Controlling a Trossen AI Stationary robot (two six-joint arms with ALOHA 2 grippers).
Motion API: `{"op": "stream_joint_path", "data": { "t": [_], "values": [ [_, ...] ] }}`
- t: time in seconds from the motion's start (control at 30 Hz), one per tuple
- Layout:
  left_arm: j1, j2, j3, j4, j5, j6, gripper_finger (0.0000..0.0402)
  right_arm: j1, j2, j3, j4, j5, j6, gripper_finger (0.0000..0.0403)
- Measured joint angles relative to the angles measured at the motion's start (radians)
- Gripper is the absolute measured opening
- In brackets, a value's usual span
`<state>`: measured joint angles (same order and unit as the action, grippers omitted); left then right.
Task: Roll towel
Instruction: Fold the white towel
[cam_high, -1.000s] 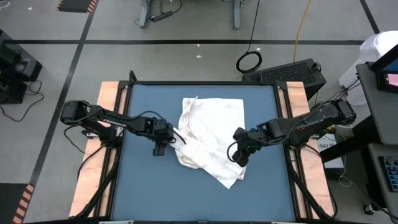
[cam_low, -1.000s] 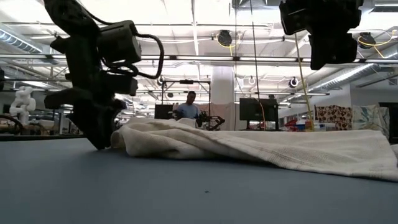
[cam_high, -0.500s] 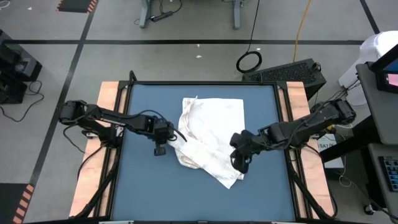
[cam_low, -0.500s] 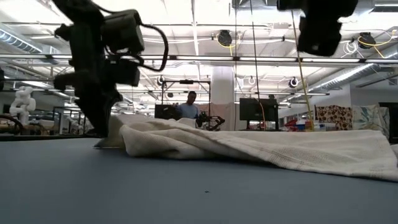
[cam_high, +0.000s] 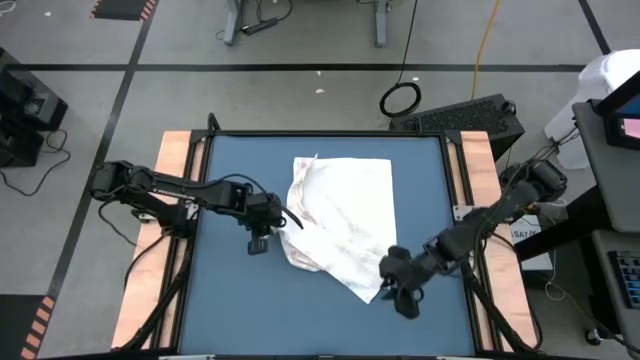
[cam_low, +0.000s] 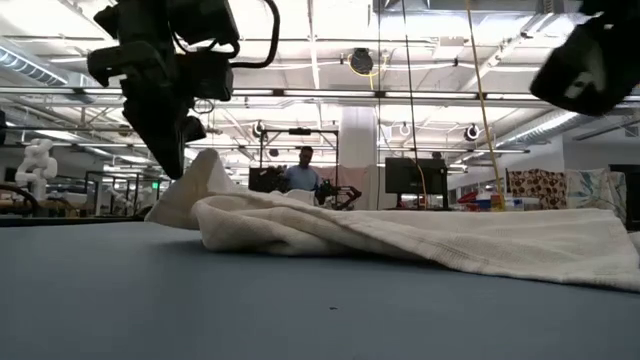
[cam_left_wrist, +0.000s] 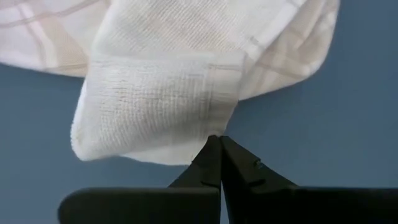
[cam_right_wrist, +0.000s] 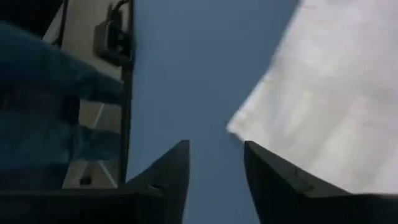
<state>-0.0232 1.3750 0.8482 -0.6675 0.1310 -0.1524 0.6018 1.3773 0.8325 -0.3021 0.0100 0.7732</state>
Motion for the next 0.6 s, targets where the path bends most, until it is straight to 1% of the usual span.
{"op": "stream_joint_path", "data": {
  "t": [0.13,0.3,0.43,0.6],
  "values": [
    [-0.012,0.0,0.0,0.005,0.004,0.0,0.0001,0.037,0.093,0.005,0.08,0.045,-0.016,0.0181],
    [-0.012,0.0,0.0,0.004,0.003,0.003,0.0001,0.034,0.237,0.012,0.192,0.066,-0.047,0.0204],
    [-0.012,0.0,0.0,0.004,0.007,0.003,0.0,0.031,0.322,0.012,0.223,0.111,-0.002,0.0207],
    [-0.012,0.0,0.0,0.004,0.018,0.003,0.0,0.027,0.393,0.015,0.24,0.13,0.073,0.0191]
  ]
}}
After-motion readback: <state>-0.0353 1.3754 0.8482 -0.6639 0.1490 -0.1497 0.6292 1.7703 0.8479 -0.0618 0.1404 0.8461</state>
